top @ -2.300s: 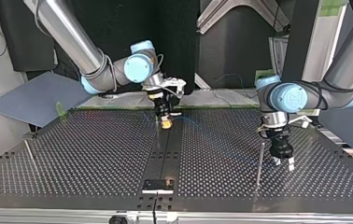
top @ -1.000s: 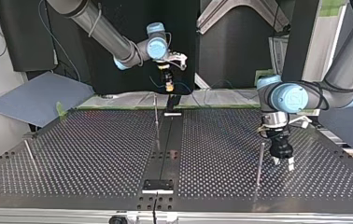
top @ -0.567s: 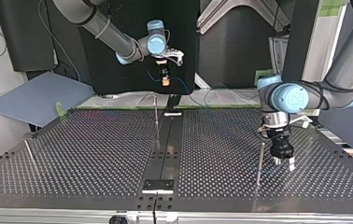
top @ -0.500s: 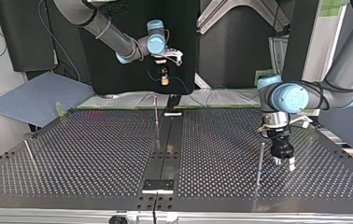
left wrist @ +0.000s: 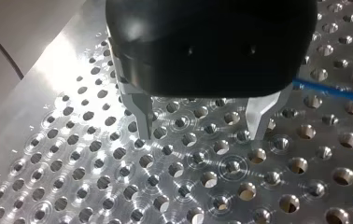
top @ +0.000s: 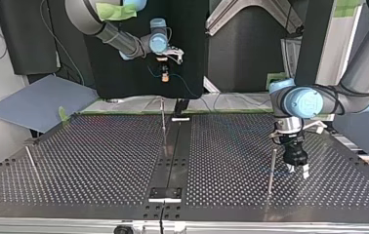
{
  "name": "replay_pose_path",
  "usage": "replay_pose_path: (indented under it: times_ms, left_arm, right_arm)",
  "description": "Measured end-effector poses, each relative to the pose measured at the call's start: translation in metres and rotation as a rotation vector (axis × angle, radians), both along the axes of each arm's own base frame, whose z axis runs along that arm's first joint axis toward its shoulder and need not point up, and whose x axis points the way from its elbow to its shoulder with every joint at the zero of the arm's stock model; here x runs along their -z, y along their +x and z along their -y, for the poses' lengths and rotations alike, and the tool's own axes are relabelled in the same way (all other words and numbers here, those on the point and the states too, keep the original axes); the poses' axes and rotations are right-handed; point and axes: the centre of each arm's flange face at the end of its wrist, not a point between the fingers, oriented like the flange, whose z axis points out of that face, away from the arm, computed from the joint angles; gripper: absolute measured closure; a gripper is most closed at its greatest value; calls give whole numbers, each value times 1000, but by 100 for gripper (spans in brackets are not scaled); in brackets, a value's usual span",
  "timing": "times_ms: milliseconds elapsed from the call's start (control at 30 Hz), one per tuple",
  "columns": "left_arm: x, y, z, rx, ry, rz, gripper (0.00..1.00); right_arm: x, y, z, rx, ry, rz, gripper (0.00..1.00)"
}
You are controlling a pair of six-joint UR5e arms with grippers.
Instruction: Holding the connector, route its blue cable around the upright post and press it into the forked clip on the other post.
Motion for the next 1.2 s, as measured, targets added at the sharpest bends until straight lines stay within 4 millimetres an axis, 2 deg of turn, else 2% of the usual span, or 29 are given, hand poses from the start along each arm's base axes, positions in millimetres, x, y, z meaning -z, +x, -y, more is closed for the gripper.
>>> replay_pose_path:
  times_ms: [400, 567, 667, 1200]
  left_arm:
    - [0, 0, 0, 0, 0, -1, 0]
    - [0, 0, 0, 0, 0, -2, 0]
    - [0, 0, 0, 0, 0, -2, 0]
    - [2, -2, 6, 11, -6, -18, 0]
  right_arm:
    - [59, -38, -11, 33, 57, -67, 100]
    - [70, -47, -13, 47, 69, -82, 100]
    - [66, -49, -8, 57, 64, -80, 100]
    - [8, -53, 8, 84, 0, -31, 100]
